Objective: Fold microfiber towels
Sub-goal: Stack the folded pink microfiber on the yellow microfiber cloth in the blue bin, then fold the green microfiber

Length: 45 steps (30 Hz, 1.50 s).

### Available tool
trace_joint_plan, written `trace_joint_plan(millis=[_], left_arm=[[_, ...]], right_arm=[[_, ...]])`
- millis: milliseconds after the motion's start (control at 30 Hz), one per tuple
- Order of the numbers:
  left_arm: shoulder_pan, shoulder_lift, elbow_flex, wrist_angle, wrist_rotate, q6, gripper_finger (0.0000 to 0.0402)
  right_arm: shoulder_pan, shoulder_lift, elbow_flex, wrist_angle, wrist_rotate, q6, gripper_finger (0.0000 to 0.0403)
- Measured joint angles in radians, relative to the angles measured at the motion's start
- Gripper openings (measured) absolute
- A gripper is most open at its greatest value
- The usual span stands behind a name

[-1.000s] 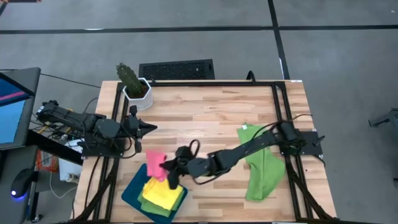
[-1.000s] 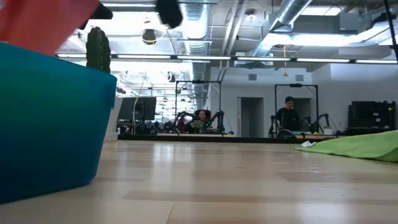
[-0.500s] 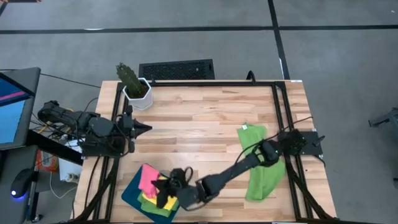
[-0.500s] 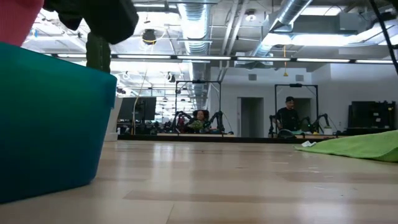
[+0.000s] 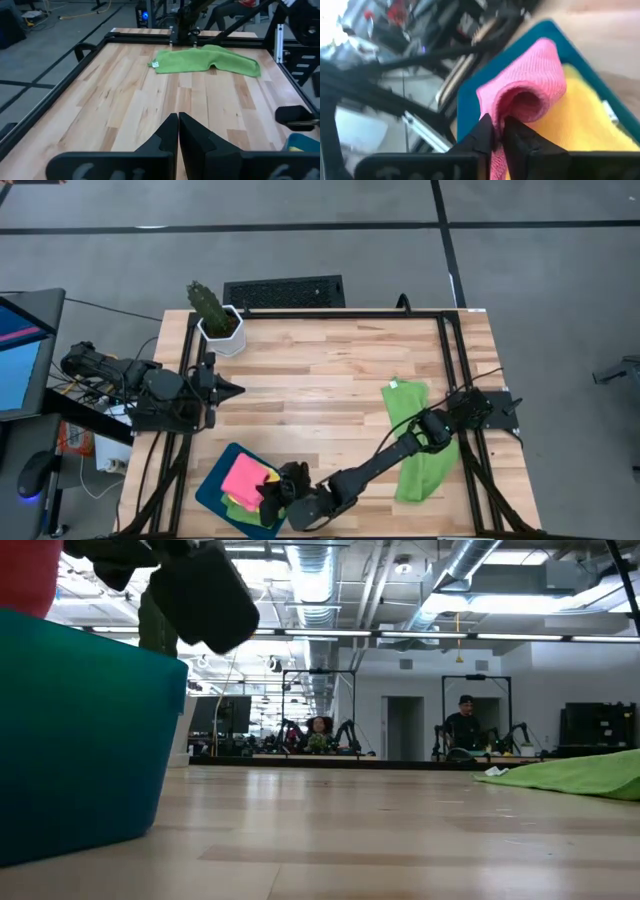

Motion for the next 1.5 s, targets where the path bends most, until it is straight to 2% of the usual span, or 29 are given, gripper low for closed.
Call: trace_joint_plan(millis=[167,367,667,767,833,967,1133,1200,1300,1500], left_arm=[[0.0,0.0,0.0,0.0,0.028,0.0,0.0006],[0.0,0.0,0.0,-0.005,0.028,0.0,0.0006],[0.0,0.0,0.0,-0.021,0.029,0.007,0.0006],[0.0,0.0,0.0,-0.023,0.029,0.002,0.0006],[0.0,0.003,0.0,-0.021,0.028,-0.005,0.0007],[0.002,0.052,0.0,0.035,0.019,-0.027,0.002],[0.002,0.208,-0.001,0.193,0.054,0.044,0.0059],[0.005,0.28,-0.001,0.275,0.079,0.086,0.0079],[0.042,0.394,-0.001,0.408,0.174,0.147,0.011],[0.185,0.644,-0.001,0.673,0.539,0.193,0.0146]], right_arm=[[-0.017,-0.013,0.0,-0.09,-0.124,0.024,0.0105],[-0.031,-0.067,0.0,-0.269,-0.212,0.05,0.0163],[-0.028,-0.164,-0.001,-0.518,-0.216,0.051,0.0181],[-0.027,-0.184,0.0,-0.596,-0.257,0.072,0.0179],[-0.022,-0.202,-0.001,-0.682,-0.26,0.082,0.0176],[-0.002,-0.268,0.0,-0.972,-0.249,0.156,0.0169],[0.037,-0.316,0.0,-1.402,-0.296,0.293,0.0163],[0.064,-0.324,0.0,-1.522,-0.341,0.338,0.0163],[0.112,-0.324,-0.014,-1.507,-0.399,0.321,0.0163],[0.23,-0.308,-0.014,-1.514,-0.445,0.347,0.0163]])
